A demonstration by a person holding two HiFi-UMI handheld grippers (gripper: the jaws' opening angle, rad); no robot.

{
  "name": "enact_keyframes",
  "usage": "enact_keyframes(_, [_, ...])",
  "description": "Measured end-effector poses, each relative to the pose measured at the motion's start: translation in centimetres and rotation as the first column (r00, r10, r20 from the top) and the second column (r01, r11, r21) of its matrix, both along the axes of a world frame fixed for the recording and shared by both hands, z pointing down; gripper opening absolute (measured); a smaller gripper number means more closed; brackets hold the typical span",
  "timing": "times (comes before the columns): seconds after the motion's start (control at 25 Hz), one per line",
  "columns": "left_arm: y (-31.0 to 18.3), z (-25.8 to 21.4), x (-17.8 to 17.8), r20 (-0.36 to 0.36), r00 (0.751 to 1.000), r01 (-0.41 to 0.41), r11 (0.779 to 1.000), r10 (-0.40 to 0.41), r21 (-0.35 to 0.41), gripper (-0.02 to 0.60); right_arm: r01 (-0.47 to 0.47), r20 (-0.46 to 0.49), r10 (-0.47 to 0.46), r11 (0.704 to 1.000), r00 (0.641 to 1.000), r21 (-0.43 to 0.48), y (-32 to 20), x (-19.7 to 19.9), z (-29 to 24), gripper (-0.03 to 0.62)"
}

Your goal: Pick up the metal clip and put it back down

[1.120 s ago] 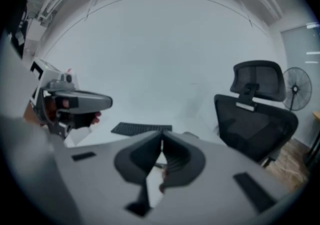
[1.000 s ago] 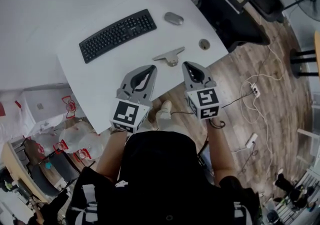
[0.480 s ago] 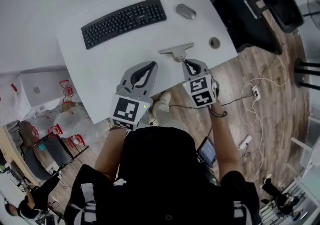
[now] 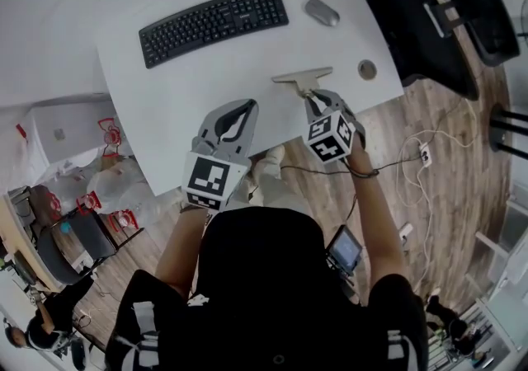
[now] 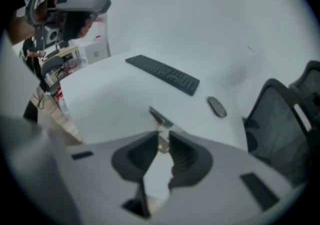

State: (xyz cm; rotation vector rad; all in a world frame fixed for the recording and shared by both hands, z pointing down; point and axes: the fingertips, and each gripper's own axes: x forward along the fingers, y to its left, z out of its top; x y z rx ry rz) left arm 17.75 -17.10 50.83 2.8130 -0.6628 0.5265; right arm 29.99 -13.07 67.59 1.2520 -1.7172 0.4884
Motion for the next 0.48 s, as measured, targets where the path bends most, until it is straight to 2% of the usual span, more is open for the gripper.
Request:
enact_keyframes(0.08, [0.0, 0.2, -0.2, 0.006, 1.0, 0.002, 1.0, -0.002, -0.004, 0.025, 0.031, -0.022, -0.031, 0.999, 0.999, -0.018, -0.3, -0.2, 0.7, 0.103])
enact_keyframes(0.16, [0.0, 0.4, -0.4, 0.007, 1.0, 0.006, 1.0, -0.006, -0.009, 0.025, 0.072, -0.066, -0.074, 0.997, 0.995, -0.034, -0.5, -0.2, 1.4, 0.124])
enact_keyframes(0.32, [-0.2, 0.7, -0.7, 0.012, 1.0, 0.014, 1.0, -0.014, -0.014, 0.025, 0.164, -0.176, -0.174, 0.984, 0.969, -0.067, -0.9, 0.3, 2.9, 0.147])
enact_keyframes(0.48, [-0.3, 1.1, -1.1, 0.024, 0.999, 0.022, 1.0, -0.022, -0.012, 0.025, 0.229, -0.245, -0.244, 0.969, 0.938, -0.09, -1.2, 0.6, 3.9, 0.149])
